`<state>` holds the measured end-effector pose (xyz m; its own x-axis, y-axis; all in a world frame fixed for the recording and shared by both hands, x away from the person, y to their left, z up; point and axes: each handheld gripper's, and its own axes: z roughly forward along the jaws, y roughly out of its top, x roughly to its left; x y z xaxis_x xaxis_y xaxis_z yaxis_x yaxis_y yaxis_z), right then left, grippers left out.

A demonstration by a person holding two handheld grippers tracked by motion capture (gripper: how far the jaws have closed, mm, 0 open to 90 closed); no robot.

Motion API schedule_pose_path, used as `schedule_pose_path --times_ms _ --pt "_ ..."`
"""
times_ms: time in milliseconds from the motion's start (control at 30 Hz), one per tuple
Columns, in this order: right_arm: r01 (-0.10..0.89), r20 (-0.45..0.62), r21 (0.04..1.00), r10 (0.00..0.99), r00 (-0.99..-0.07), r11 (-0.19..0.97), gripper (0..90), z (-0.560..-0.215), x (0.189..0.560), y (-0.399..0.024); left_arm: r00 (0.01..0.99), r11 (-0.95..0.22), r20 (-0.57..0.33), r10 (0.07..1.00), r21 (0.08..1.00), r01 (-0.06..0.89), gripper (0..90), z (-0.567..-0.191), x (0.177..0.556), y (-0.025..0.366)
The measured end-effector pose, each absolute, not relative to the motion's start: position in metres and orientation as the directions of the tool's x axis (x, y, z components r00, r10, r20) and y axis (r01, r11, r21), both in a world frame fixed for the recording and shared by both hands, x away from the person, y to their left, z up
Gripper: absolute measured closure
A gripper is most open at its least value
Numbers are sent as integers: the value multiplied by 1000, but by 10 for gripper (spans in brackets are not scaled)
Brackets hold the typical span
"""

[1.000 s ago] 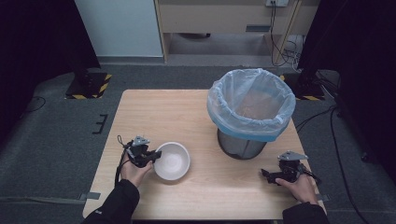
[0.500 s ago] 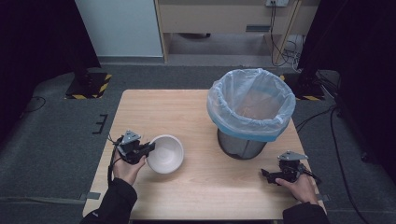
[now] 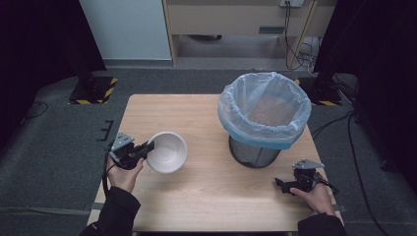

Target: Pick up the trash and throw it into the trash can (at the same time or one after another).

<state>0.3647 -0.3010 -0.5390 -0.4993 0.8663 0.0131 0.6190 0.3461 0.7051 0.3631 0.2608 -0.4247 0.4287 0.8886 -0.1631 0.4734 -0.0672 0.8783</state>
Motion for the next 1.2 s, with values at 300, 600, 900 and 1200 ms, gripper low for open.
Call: schedule_pose_path --times_ms 300,600,900,1200 --pt "619 13 705 866 -499 346 8 -539 365 -301 428 -23 -179 886 905 425 834 -409 359 269" --pt "619 13 705 866 -499 346 8 -539 365 -301 435 13 -187 881 928 373 834 -392 354 273" --pt "619 13 705 866 -499 346 8 -539 365 -301 442 44 -186 877 949 313 834 -373 349 275" --pt "619 14 703 865 -502 349 8 -539 366 -300 469 48 -177 865 960 274 834 -359 348 268"
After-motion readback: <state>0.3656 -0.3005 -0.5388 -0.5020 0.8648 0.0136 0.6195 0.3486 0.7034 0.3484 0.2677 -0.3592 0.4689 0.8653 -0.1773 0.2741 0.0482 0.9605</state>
